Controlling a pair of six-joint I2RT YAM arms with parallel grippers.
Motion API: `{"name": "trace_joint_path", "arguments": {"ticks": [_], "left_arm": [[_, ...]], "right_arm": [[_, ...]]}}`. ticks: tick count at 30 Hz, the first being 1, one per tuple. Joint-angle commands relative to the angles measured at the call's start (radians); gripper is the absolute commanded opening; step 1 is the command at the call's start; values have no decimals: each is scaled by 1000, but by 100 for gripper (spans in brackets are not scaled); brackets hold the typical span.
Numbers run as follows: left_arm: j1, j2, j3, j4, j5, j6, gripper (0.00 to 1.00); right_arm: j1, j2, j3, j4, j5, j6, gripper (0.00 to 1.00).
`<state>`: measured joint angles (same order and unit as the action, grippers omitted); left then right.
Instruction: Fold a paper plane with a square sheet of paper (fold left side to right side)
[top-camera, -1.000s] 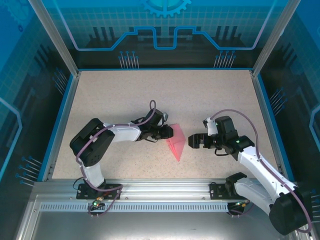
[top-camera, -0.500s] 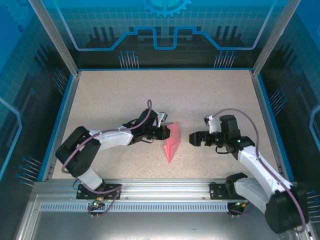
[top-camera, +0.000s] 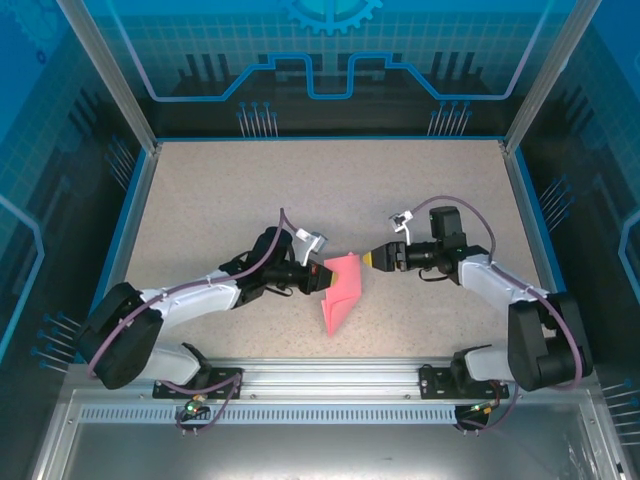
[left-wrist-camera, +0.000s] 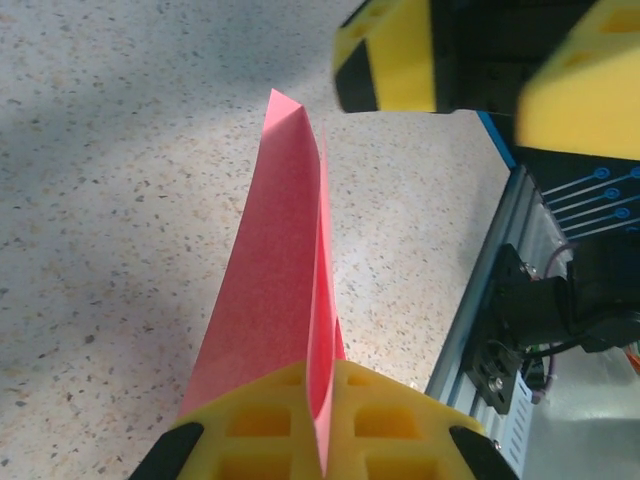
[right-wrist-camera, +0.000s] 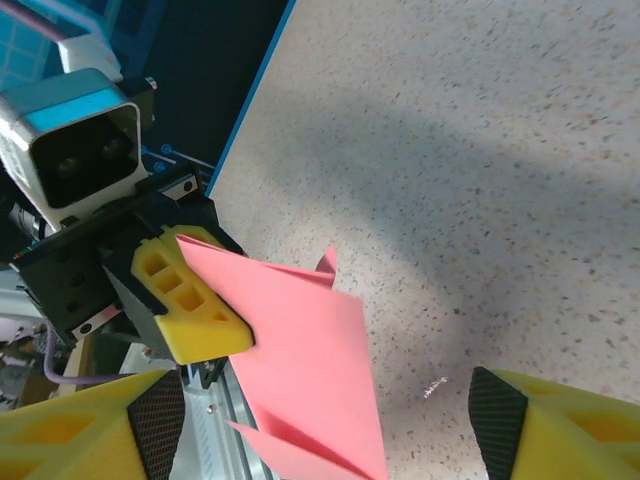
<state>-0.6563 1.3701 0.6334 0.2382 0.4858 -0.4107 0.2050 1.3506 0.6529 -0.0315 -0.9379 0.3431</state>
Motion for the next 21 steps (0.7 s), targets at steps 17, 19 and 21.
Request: {"name": "trace_joint_path", "arguments": {"ticks": [17, 19, 21], "left_arm": [[8, 25, -8, 51, 46, 23, 0], [8, 35, -3, 44, 40, 23, 0], [8, 48, 5, 27, 26, 24, 0]], "right_arm": [[100, 76, 11, 42, -30, 5, 27], [100, 69, 16, 17, -24, -8, 21], [99, 64, 24, -12, -15, -19, 15]]}}
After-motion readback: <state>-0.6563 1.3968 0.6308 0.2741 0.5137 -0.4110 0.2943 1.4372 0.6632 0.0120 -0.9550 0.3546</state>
